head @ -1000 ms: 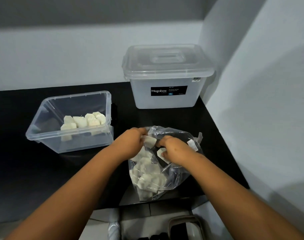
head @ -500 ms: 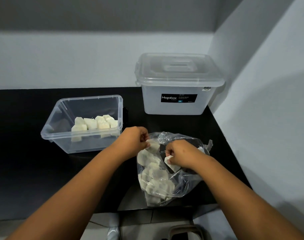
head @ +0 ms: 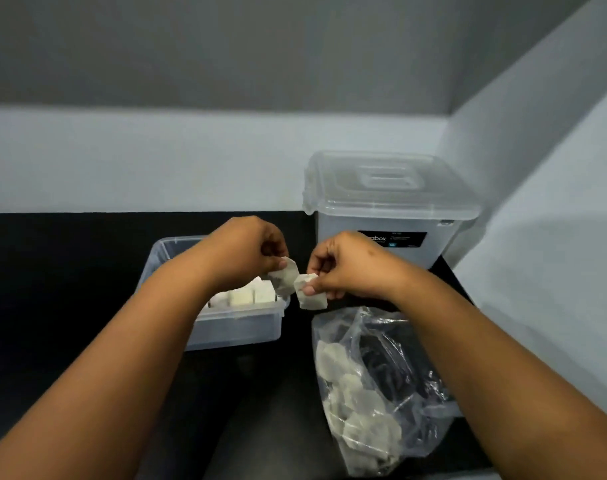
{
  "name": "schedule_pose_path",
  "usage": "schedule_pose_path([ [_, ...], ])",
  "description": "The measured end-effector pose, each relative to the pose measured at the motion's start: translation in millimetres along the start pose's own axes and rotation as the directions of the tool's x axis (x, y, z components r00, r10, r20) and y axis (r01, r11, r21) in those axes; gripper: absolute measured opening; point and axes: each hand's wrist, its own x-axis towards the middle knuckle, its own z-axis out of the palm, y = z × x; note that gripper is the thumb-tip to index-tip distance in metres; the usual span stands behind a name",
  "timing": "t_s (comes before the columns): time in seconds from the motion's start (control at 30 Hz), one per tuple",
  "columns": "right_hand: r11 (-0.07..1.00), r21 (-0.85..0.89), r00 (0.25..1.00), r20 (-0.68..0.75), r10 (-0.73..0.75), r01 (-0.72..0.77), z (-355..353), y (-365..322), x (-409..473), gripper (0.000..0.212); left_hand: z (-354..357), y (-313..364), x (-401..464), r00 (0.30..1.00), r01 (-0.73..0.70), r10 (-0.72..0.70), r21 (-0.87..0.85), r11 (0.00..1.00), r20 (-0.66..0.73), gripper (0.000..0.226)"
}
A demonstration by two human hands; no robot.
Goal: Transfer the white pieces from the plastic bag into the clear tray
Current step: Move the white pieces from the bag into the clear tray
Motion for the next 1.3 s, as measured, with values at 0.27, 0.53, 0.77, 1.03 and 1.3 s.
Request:
schedule_pose_path([
  [0.27, 0.999, 0.004, 0.999, 0.006, -0.040, 0.040, 27, -61, 72, 0.012, -55, -83, 0, 0.995, 0.079, -0.076, 0.048, 0.996, -0.057, 0.007],
  [0.53, 0.994, -0.040, 0.974, 0.203, 0.103, -0.097, 89, -66, 136, 0.011, -51, -153, 0, 0.994, 0.105, -0.107, 0.088, 0.991, 0.012, 0.010],
  [0.77, 0.945, -0.184, 0.891, 0.324, 0.319, -0.271, 120, -52, 160, 0.015, -31, -170, 7, 0.983, 0.045, -0.057, 0.073, 0.996, 0.175, 0.008],
  [1.03, 0.886, -0.315, 0.884, 0.215, 0.416, -0.341, 129, -48, 174, 0.014, -8, -166, 26, 0.950, -0.008, -0.026, 0.110, 0.994, 0.310, 0.007],
  [1.3, 0.793, -0.530, 0.895, 0.133, 0.427, -0.300, 111, -58, 168, 0.028, 27, -165, 55, 0.868, 0.007, -0.090, 0.170, 0.985, 0.489, 0.010],
])
